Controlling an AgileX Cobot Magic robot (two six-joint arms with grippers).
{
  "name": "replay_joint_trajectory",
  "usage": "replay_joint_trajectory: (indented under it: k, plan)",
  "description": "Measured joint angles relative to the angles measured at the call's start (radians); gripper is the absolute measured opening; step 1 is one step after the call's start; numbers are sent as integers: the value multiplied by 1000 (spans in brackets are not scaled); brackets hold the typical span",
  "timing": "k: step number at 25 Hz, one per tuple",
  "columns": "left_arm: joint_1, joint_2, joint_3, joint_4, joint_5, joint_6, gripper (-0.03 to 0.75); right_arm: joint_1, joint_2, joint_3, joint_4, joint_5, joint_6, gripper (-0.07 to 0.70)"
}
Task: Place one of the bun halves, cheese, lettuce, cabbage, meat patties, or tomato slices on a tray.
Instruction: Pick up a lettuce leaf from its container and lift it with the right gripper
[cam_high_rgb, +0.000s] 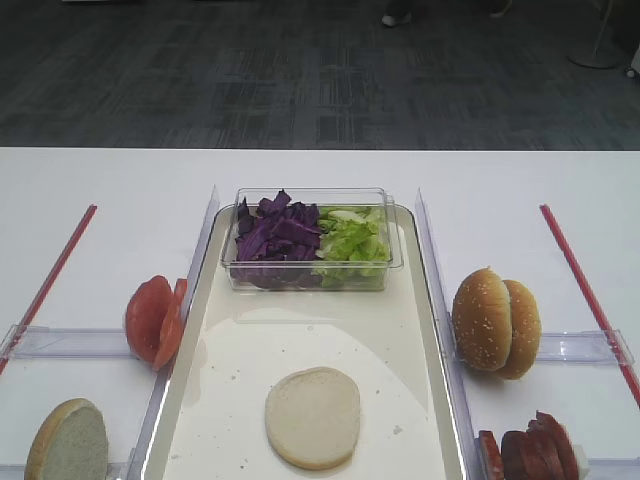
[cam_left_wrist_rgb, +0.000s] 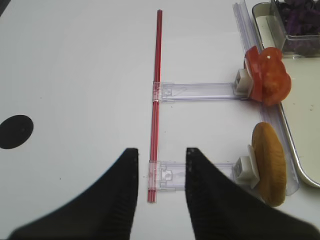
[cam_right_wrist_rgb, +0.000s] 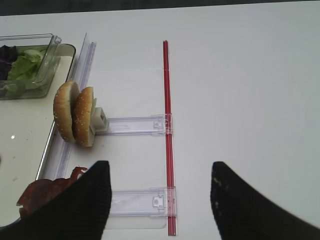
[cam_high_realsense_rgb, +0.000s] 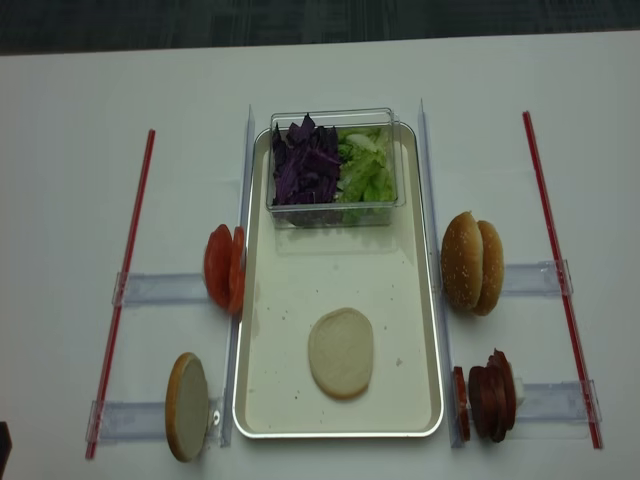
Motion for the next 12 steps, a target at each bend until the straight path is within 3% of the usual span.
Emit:
replay_joint_trajectory:
  k: [12]
  plan:
    - [0,0,0,0,0,0,225,40,0,0,0,-2,0,463]
